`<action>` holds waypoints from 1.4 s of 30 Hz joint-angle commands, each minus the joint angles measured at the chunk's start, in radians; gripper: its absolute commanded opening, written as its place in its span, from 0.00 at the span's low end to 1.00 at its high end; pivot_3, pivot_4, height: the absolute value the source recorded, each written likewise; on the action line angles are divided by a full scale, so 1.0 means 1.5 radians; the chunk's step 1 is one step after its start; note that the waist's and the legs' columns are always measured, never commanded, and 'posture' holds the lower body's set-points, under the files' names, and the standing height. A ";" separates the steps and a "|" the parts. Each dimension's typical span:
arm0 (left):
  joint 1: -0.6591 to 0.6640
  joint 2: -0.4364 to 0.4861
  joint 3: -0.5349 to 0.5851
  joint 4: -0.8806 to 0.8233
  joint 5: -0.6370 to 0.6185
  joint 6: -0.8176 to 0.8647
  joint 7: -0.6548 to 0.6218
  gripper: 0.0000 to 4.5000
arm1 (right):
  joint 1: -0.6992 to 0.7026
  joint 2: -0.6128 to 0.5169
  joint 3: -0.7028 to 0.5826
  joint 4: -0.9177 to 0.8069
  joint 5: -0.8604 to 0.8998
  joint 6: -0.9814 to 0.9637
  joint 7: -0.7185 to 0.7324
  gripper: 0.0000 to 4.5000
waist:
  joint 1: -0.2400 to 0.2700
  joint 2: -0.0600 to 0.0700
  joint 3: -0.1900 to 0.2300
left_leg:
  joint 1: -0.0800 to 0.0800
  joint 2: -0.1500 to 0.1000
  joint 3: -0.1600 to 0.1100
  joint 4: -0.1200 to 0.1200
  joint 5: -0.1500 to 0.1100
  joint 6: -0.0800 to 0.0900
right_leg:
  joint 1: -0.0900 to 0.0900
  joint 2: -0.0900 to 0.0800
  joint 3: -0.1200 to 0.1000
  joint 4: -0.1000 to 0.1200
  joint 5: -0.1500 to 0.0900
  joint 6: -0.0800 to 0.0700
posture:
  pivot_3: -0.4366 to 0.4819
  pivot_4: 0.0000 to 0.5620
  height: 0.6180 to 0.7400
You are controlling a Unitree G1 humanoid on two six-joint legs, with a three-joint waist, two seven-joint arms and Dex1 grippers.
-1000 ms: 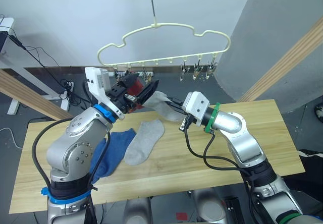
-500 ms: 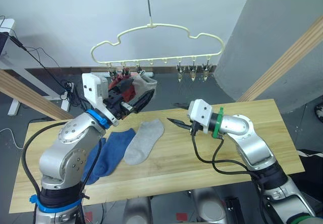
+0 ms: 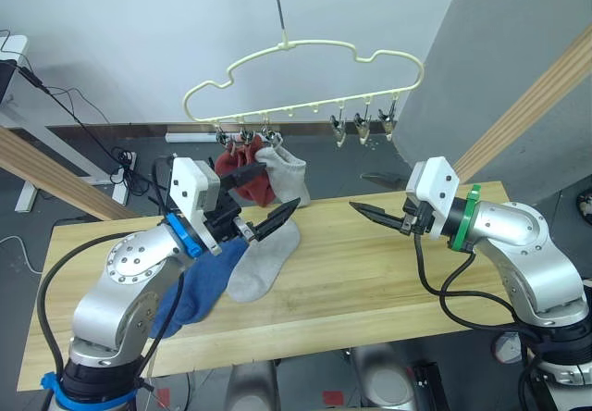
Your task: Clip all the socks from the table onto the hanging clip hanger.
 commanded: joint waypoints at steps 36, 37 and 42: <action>-0.025 0.087 0.050 0.000 -0.102 0.026 -0.132 0.97 | -0.188 0.173 0.062 0.062 -0.051 0.151 -0.248 0.55 | 0.000 0.000 -0.011 | 0.000 0.000 0.000 0.000 0.001 0.000 | -0.001 0.000 0.000 0.001 0.000 0.000 | 0.28 0.48 1.00; -0.024 0.085 0.049 -0.001 -0.100 0.026 -0.131 0.97 | -0.193 0.178 0.064 0.066 -0.052 0.150 -0.249 0.55 | 0.000 0.000 -0.011 | 0.000 0.000 0.000 0.000 0.001 0.000 | -0.001 0.000 0.000 0.001 0.000 0.000 | 0.28 0.48 1.00; -0.025 0.079 0.044 -0.003 -0.102 0.029 -0.125 0.97 | -0.208 0.205 0.076 0.082 -0.062 0.142 -0.259 0.55 | -0.002 0.000 -0.011 | 0.000 0.000 0.000 0.000 0.001 0.000 | -0.001 0.000 0.000 0.001 0.000 0.000 | 0.28 0.48 1.00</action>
